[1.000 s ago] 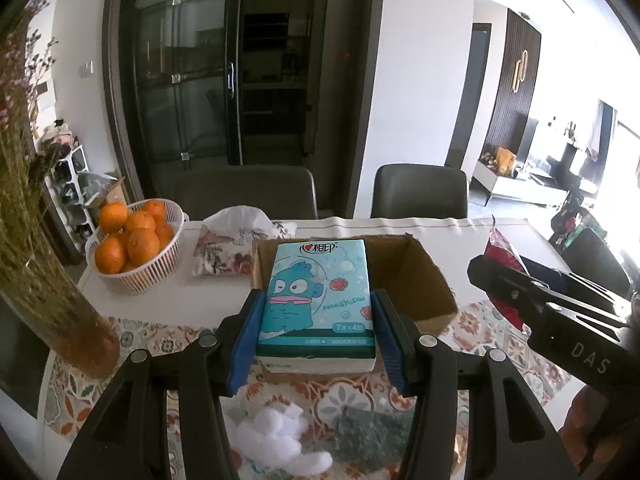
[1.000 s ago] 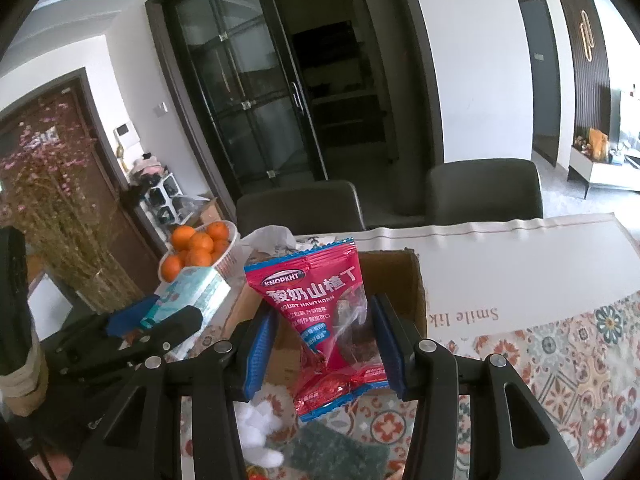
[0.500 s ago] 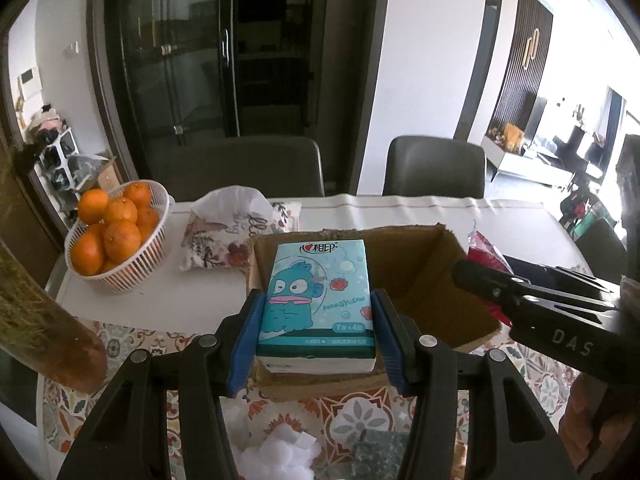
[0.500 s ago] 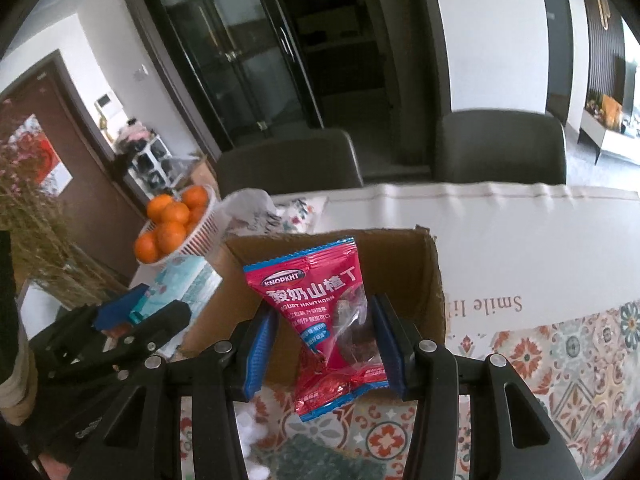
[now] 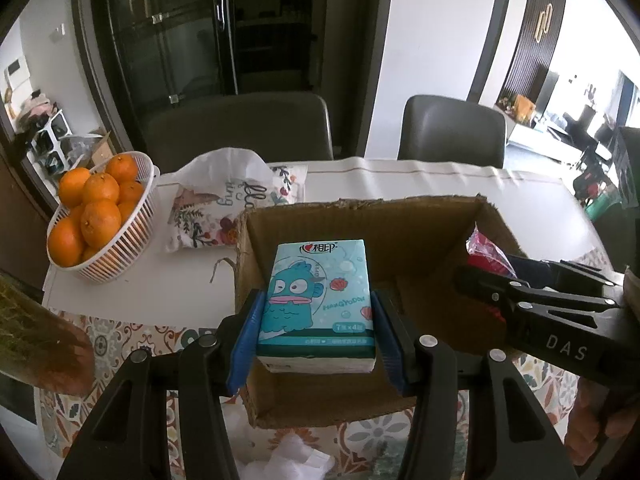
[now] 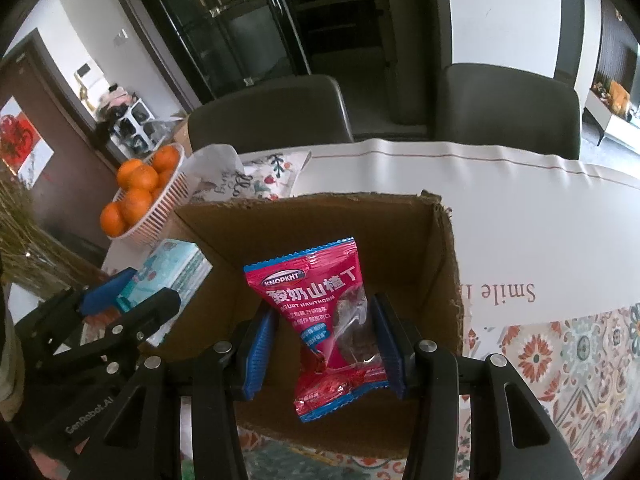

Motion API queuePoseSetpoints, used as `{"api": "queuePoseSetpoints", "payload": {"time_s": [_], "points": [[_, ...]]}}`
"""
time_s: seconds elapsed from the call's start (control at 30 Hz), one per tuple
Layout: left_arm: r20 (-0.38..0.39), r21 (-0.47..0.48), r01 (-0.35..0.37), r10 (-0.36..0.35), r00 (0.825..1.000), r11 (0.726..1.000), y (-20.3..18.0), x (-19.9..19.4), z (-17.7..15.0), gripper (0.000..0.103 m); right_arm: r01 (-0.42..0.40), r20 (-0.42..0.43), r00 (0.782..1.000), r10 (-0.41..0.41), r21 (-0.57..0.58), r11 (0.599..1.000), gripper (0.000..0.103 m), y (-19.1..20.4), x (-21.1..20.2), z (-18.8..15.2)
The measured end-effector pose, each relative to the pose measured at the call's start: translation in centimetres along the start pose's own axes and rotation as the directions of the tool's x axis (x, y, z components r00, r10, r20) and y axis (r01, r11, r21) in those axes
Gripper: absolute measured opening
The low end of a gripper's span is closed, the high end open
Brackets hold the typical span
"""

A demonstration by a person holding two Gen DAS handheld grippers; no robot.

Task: Organize soft objects
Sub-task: 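Open both tools to drop the candy bag and tissue pack into the box, then withdraw both open tools from the box back over the table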

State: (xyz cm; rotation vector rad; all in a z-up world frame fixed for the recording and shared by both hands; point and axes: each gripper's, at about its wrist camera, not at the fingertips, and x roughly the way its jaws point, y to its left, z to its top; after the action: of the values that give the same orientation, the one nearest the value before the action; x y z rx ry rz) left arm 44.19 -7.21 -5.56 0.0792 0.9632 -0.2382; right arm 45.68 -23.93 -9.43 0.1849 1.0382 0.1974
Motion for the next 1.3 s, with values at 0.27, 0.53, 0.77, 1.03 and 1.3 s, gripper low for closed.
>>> {"api": "queuePoseSetpoints", "payload": {"time_s": [0.27, 0.53, 0.77, 1.03, 1.3], "points": [[0.009, 0.017, -0.032, 0.032, 0.999, 0.999, -0.1, -0.3, -0.3, 0.069, 0.029, 0.034, 0.999, -0.03, 0.016, 0.999, 0.064, -0.1, -0.6, -0.1], [0.043, -0.005, -0.034, 0.034, 0.999, 0.999, 0.3, -2.9, -1.4, 0.076, 0.083, 0.095, 0.992, -0.084, 0.024, 0.996, 0.068, 0.7, -3.8, -1.3], [0.097, -0.021, -0.069, 0.07, 0.993, 0.997, 0.6, -6.3, -2.8, 0.084, 0.119, 0.169, 0.978, -0.123, 0.033, 0.992, 0.069, 1.7, -7.4, -2.9], [0.155, -0.019, -0.09, 0.091, 0.984, 0.996, 0.8, -10.9, -4.8, 0.087, 0.12, 0.261, 0.957, -0.125, 0.036, 0.992, 0.069, 3.6, -11.5, -5.8], [0.222, 0.018, -0.136, 0.129, 0.966, 0.991, 0.8, -15.3, -8.2, 0.092, 0.138, 0.316, 0.94, -0.127, -0.013, 0.99, 0.069, 6.2, -15.1, -9.2]]}}
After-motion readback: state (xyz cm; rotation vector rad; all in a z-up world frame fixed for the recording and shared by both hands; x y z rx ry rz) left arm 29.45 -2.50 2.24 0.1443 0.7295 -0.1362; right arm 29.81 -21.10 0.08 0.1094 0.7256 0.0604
